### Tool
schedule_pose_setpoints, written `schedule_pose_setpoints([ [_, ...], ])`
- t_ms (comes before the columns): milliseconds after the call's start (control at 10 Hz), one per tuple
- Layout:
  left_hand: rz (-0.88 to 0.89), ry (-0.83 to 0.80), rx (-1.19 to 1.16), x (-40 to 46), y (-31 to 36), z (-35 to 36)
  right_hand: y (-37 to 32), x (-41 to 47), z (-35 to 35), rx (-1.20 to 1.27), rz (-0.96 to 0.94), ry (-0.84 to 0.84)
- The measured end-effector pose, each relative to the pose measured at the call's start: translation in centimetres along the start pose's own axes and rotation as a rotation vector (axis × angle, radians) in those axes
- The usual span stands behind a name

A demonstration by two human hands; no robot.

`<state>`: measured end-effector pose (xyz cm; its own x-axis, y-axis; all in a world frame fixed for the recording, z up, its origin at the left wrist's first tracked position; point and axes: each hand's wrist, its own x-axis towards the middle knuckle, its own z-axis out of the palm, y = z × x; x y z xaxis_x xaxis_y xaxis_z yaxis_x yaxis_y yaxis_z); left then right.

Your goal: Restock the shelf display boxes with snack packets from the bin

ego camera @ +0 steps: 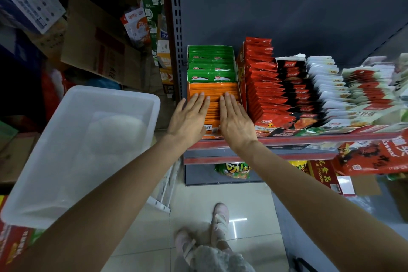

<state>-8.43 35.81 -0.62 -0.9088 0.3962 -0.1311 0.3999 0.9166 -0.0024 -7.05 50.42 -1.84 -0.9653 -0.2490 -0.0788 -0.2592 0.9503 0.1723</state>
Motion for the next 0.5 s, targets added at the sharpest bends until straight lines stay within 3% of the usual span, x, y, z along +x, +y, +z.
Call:
schedule_pose_setpoints([
  [200,-0.024,-0.005,-0.051,-0.1,0.4,-0.3,-0.3,0.4,-0.5,0.090,0.019,-0.017],
  [500,-0.181,0.185,-0.217,-3.1,1.4,-3.7,0.2,-2.2,-4.8,0.330,0.033,-0.008],
])
